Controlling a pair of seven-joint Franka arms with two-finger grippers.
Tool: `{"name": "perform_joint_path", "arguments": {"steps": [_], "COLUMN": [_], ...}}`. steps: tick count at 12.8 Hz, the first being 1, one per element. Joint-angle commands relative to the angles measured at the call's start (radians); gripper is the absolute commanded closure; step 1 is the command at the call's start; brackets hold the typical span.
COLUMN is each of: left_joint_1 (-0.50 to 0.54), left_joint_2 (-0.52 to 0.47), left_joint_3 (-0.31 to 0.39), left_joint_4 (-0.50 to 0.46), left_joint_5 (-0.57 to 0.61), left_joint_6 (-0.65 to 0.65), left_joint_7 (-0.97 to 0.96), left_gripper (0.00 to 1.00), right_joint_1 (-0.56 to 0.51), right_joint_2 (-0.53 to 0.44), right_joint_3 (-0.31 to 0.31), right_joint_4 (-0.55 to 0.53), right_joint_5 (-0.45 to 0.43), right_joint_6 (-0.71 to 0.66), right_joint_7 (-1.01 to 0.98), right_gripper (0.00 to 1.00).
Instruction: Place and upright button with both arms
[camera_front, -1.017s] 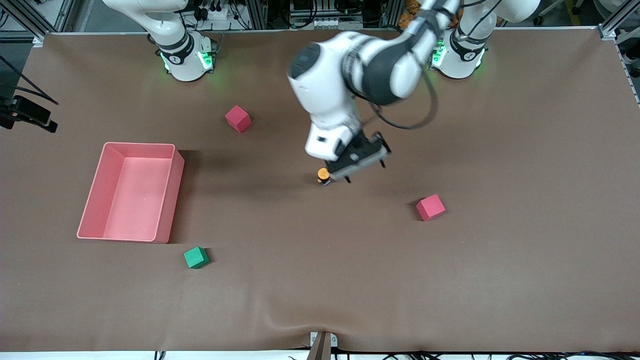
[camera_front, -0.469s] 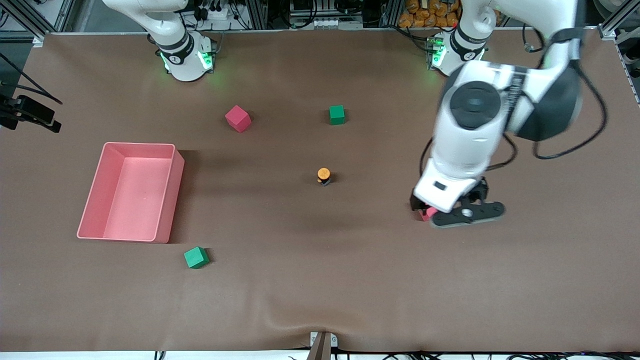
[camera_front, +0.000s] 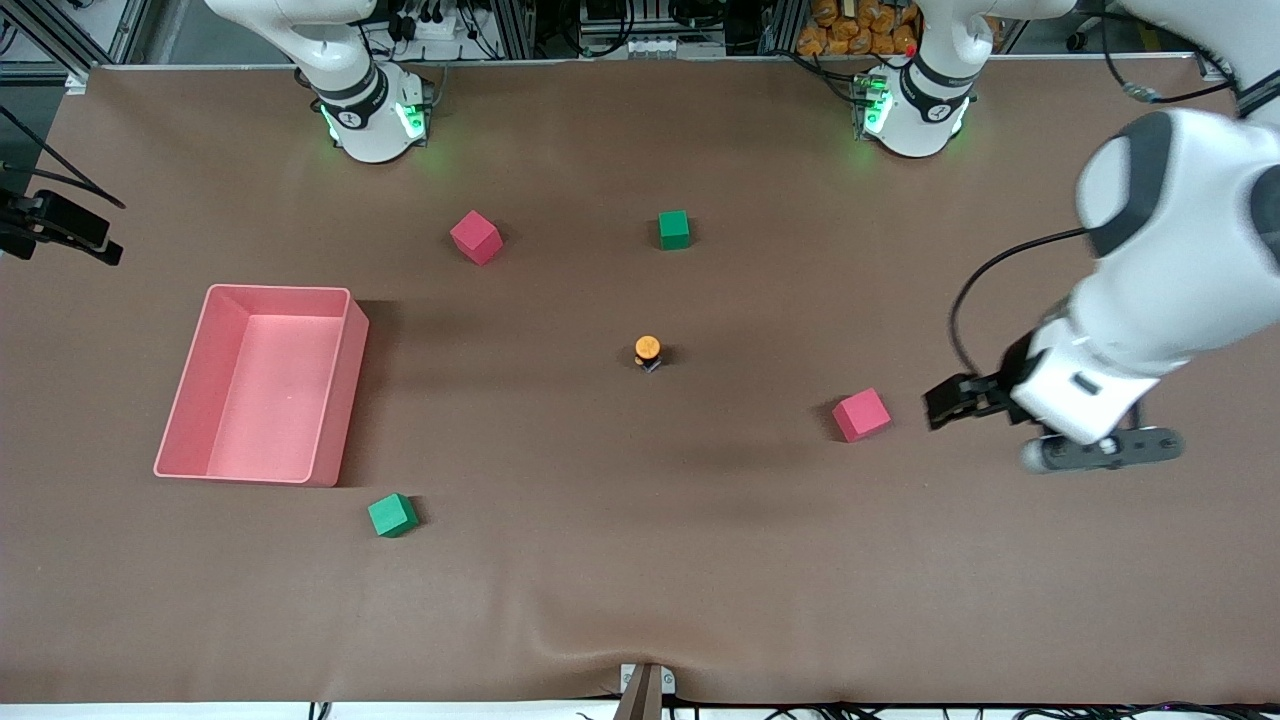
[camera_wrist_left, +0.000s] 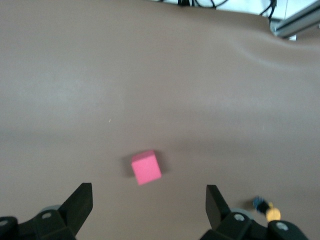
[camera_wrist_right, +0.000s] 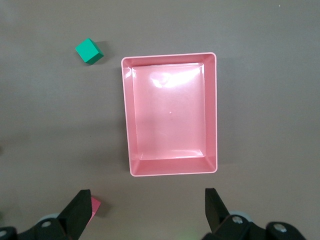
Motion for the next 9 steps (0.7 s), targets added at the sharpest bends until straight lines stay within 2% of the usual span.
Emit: {"name": "perform_joint_path", "arguments": {"steps": [1, 4, 7, 9], "left_joint_1": [0.006, 0.035, 0.057, 0.084], "left_joint_2": [-0.091, -0.195, -0.368, -0.420], "left_joint_3": [-0.014, -0.012, -0.011, -0.012], "left_joint_4": [-0.029, -0.044, -0.185, -0.248], "left_joint_5": [-0.013, -0.005, 0.015, 0.048], "left_joint_6": [-0.120, -0.298, -0.330, -0.330], "left_joint_7": [0.020, 0.041, 0.051, 0.069], "left_gripper": [0.00, 0.00, 0.00, 0.00], "right_joint_1": [0.007, 0.006, 0.006, 0.007], "right_joint_2": [-0.008, -0.008, -0.009, -0.009], "right_joint_3": [0.001, 0.000, 0.000, 0.001], "right_joint_4": [0.011, 0.011, 0.011, 0.011], "right_joint_5": [-0.018, -0.018, -0.018, -0.018], "right_joint_6": [-0.015, -0.015, -0.015, -0.025], "right_joint_7": [-0.005, -0.005, -0.006, -0.005], "right_gripper": [0.00, 0.00, 0.00, 0.00]}}
